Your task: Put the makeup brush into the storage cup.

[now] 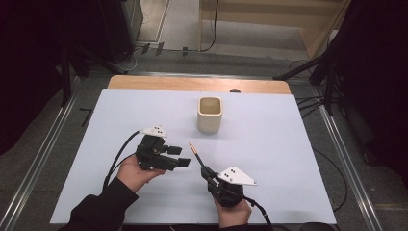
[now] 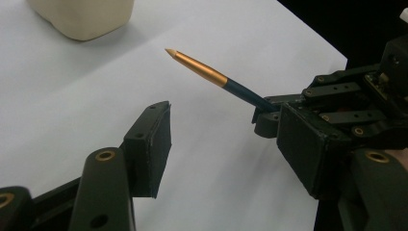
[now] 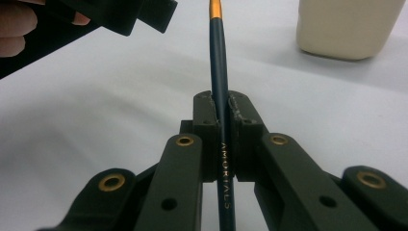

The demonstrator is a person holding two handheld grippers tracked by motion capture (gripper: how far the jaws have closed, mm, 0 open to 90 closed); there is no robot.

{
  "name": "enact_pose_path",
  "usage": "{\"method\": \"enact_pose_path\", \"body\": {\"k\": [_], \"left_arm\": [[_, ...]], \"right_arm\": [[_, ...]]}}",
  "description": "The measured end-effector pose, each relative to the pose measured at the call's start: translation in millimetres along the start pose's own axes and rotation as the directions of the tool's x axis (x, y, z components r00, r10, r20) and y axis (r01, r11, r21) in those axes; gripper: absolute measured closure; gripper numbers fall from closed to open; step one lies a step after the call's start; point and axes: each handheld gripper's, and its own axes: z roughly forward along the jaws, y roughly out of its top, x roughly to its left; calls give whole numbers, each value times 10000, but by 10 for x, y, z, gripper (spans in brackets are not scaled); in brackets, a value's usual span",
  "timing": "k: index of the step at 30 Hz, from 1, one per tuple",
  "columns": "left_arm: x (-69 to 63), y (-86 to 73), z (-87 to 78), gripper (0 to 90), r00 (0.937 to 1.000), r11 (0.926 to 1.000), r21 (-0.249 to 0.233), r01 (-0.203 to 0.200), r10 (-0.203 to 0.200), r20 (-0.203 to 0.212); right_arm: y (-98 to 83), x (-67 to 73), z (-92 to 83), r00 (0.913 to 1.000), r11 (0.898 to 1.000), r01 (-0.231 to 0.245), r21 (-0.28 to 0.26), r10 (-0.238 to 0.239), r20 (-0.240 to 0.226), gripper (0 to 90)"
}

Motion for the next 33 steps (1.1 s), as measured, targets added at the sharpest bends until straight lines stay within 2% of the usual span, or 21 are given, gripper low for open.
{"method": "enact_pose_path", "body": {"k": [4, 7, 8, 9, 11, 12, 15, 33], "left_arm": [[1, 8, 8, 382, 9988, 9989, -212, 425, -419, 255], [17, 7, 10, 394, 9954, 9957, -345, 855, -839, 463], [27, 8, 8, 409, 9938, 9943, -401, 990, -968, 544], [48, 6, 6, 413, 9868, 9878, -587, 1445, -1395, 816], [55, 7, 5, 422, 9856, 9866, -615, 1512, -1457, 862], [69, 4, 5, 430, 9812, 9826, -697, 1723, -1649, 1000], [71, 5, 22, 449, 9779, 9792, -758, 1880, -1795, 1069], [64, 61, 194, 529, 9740, 9744, -749, 2118, -2041, 979]], "right_arm": [[3, 2, 0, 10000, 10000, -50, -65, 51, 10, 843], [11, -1, -3, 10000, 9998, -28, -178, 28, 13, 843], [15, 2, -2, 9999, 9997, -112, -203, 112, 6, 843], [17, 3, -1, 9999, 9997, -137, -223, 137, 11, 843], [22, 4, 2, 9999, 9996, -138, -234, 138, 6, 843], [23, 6, 2, 9999, 9995, -149, -280, 149, 4, 843], [31, 13, 1, 9999, 9994, -117, -328, 117, 10, 843], [100, 102, 72, 9995, 9989, -13, -468, -2, -316, 843]]}}
